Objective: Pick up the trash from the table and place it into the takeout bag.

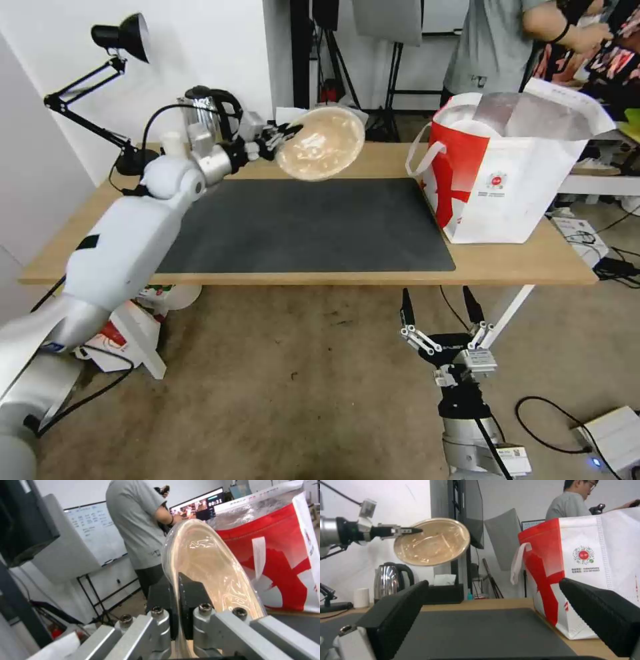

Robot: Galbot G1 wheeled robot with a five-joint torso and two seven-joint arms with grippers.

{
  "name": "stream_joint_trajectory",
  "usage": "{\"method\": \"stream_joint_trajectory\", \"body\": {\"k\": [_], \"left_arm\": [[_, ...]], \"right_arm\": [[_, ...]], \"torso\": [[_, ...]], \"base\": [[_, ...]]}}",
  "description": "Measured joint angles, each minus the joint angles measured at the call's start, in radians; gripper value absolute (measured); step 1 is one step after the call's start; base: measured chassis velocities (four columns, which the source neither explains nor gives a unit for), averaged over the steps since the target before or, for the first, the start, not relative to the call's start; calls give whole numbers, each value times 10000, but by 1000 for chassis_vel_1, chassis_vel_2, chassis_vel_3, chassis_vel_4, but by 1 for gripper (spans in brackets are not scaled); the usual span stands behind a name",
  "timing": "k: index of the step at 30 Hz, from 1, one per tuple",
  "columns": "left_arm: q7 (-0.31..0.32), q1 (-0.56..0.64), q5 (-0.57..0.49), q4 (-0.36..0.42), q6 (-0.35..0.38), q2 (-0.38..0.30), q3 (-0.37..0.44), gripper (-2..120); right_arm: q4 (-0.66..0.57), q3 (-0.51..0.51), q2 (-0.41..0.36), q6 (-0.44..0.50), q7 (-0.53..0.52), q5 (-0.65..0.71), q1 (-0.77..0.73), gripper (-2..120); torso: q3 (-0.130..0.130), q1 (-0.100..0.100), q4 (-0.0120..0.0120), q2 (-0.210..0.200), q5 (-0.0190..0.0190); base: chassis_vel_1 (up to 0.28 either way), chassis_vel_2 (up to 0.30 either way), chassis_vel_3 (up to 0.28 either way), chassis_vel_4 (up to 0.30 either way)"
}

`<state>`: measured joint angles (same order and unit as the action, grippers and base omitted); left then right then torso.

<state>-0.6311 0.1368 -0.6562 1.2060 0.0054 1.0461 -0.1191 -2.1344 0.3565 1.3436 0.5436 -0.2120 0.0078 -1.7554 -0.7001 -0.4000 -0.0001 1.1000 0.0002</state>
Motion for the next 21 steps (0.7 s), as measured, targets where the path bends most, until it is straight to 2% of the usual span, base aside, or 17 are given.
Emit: {"method": "stream_joint_trajectory", "body": {"k": [8, 21], "left_arm": [[-108, -760, 979, -540, -470, 545, -635, 1], [-290, -2565, 1324, -1456, -685, 1225, -1326, 1]], "right_arm": [[0, 0, 0, 0, 0, 1, 0, 100], [0, -1, 0, 0, 0, 0, -1, 100]], "torso": [[0, 0, 1, 0, -1], [1, -1, 2, 0, -1]], "base": [[0, 0, 0, 0], [0, 0, 0, 0]]}}
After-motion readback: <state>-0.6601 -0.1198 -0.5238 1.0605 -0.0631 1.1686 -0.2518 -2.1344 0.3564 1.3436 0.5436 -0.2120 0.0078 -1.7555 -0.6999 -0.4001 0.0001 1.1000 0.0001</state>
